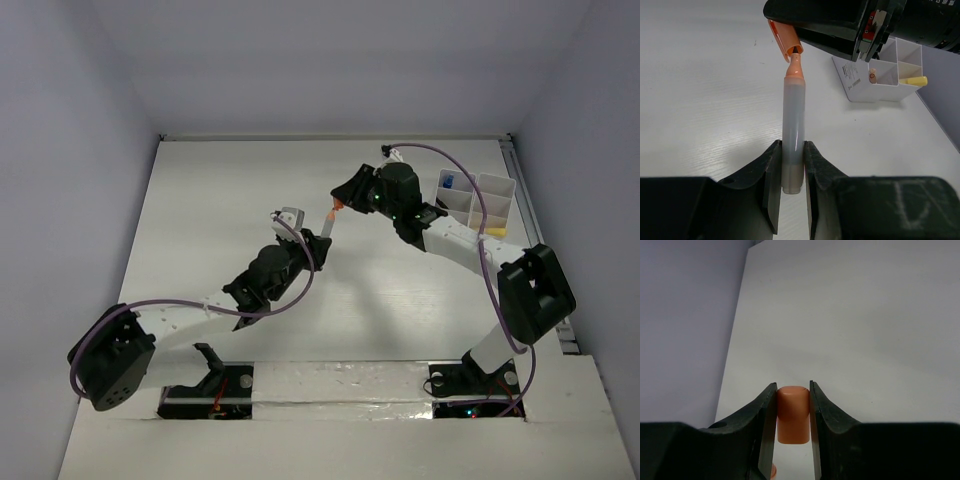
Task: Sort the stationery into containers
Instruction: Close the pen cap on the pen.
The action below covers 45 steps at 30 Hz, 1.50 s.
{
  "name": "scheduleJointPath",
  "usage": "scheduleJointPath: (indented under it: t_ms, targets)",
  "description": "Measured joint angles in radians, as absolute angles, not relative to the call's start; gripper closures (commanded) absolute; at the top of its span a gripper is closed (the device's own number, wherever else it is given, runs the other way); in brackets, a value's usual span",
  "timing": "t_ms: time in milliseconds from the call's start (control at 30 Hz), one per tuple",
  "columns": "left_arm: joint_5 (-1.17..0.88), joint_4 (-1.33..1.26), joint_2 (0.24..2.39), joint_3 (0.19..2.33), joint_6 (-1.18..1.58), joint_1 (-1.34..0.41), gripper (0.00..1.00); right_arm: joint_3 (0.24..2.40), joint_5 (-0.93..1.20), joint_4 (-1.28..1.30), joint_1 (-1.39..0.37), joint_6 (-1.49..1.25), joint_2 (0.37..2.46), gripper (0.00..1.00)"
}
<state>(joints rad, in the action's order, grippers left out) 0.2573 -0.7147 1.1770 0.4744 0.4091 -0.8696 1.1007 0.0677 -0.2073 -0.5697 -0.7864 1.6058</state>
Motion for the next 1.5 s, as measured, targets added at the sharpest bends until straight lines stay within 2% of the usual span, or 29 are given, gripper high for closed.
scheduleJointPath:
  t_ms: [1500]
  targets:
    - [0.244, -0.699, 1.238, 0.526, 0.421, -0.868, 1.0, 1.097, 0.098, -0.278, -0.57, -0.785, 1.563, 1.0]
